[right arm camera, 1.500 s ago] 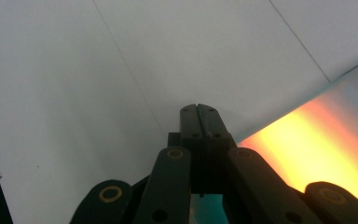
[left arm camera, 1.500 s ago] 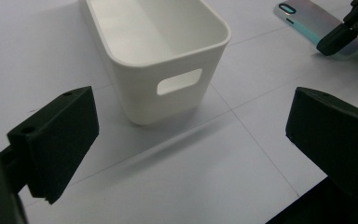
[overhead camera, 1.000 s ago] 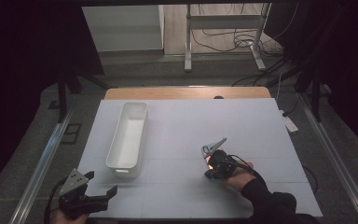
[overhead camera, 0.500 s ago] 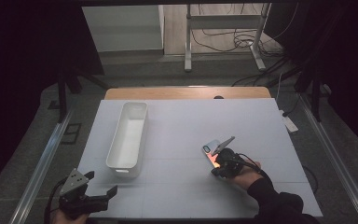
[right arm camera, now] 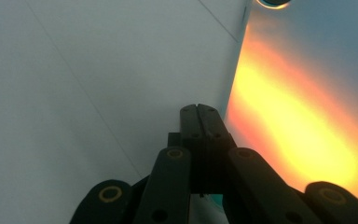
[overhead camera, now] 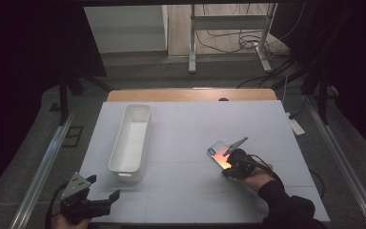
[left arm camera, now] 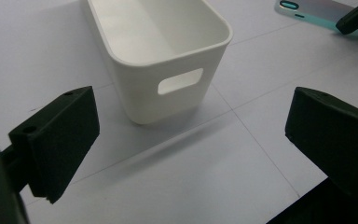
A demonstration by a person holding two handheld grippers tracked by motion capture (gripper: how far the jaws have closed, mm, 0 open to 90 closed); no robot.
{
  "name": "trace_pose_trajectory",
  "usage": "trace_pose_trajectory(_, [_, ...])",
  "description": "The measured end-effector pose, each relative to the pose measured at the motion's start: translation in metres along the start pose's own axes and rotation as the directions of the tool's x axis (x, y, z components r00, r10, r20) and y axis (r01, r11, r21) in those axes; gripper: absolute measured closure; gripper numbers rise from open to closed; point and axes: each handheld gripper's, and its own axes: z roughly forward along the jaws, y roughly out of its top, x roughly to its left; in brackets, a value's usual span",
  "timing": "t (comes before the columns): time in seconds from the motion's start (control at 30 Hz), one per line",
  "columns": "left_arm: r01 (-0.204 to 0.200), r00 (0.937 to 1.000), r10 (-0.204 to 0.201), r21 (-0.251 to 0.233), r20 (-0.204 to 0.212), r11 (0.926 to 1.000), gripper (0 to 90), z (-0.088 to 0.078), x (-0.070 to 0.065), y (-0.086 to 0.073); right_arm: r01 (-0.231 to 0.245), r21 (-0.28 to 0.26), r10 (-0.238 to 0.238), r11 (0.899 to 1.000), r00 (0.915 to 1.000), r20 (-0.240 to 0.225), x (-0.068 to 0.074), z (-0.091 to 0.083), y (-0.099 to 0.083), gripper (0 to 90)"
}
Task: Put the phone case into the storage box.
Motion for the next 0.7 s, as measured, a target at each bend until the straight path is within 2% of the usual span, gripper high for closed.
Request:
trace_pose_trajectory(0.13, [0.001,1.0000,-0.001,0.000,0.000,1.0000,3.8,0.000,0.000,0.000,-0.012,-0.003,0.013,1.000,0.9999,0.003,-0.004,-0.001,-0.002,89.4])
trace_pose_trajectory(0.43, [0.003,1.0000,-0.003,-0.001,0.001,1.0000,3.8,0.000,0.000,0.000,0.000,0.011,0.000,1.000,0.9999,0.017,-0.001,0.001,-0.001,89.4])
trace_pose_trajectory(0.7, [0.004,1.0000,-0.004,-0.001,0.000,1.0000,3.9,0.000,0.000,0.000,-0.002,-0.039,0.003,0.999,0.9999,0.015,-0.001,-0.010,0.001,87.6])
